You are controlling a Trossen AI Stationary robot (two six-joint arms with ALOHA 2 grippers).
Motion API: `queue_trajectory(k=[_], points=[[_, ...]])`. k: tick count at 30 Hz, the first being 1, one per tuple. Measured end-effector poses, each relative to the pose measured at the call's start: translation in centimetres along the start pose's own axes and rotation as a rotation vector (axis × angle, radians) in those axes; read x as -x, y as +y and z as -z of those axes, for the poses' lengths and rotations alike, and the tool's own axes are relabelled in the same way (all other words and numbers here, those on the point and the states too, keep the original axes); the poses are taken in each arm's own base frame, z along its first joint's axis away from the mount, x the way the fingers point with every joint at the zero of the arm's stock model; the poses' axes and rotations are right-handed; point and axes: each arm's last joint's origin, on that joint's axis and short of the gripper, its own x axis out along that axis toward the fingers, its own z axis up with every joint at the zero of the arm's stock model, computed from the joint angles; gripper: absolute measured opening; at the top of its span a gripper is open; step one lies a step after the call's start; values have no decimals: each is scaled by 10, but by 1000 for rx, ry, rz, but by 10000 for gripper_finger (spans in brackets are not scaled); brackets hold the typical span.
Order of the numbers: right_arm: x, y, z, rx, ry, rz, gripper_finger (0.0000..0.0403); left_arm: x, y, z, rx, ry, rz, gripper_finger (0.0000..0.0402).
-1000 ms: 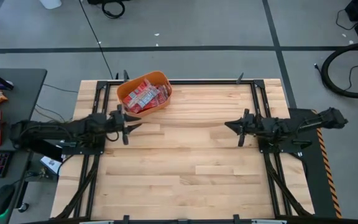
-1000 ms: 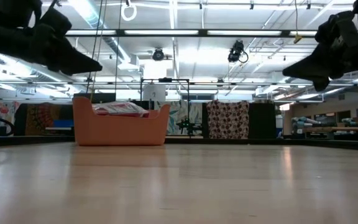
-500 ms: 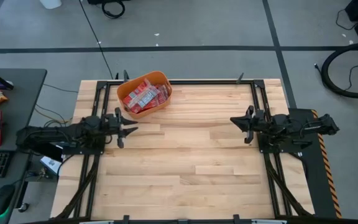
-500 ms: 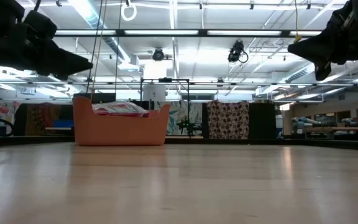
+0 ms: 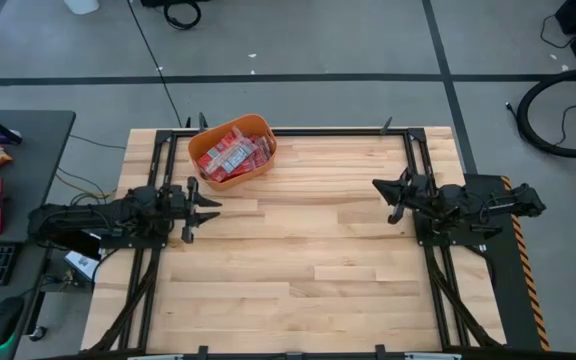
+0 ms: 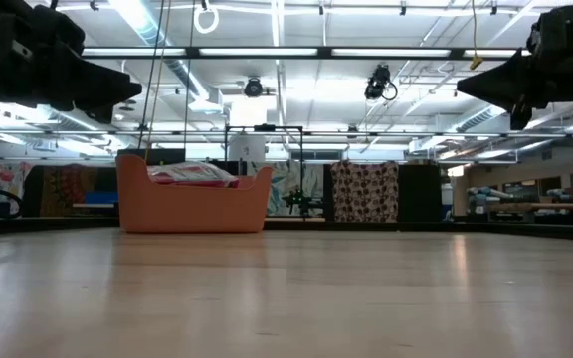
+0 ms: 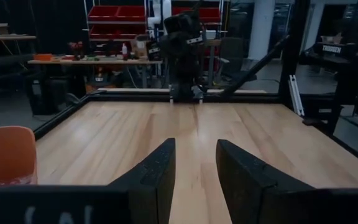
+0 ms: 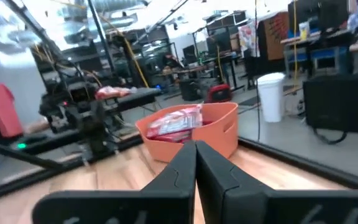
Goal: Sort popcorn bags into baskets
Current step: Return to Home Position
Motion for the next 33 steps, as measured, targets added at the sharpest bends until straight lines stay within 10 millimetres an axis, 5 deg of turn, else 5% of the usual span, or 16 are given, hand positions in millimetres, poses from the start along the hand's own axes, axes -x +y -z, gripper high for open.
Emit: queue_trajectory(k=[33], points=[[0, 0, 0, 64, 1, -13, 16, 0, 0, 0, -1, 2, -2, 121]])
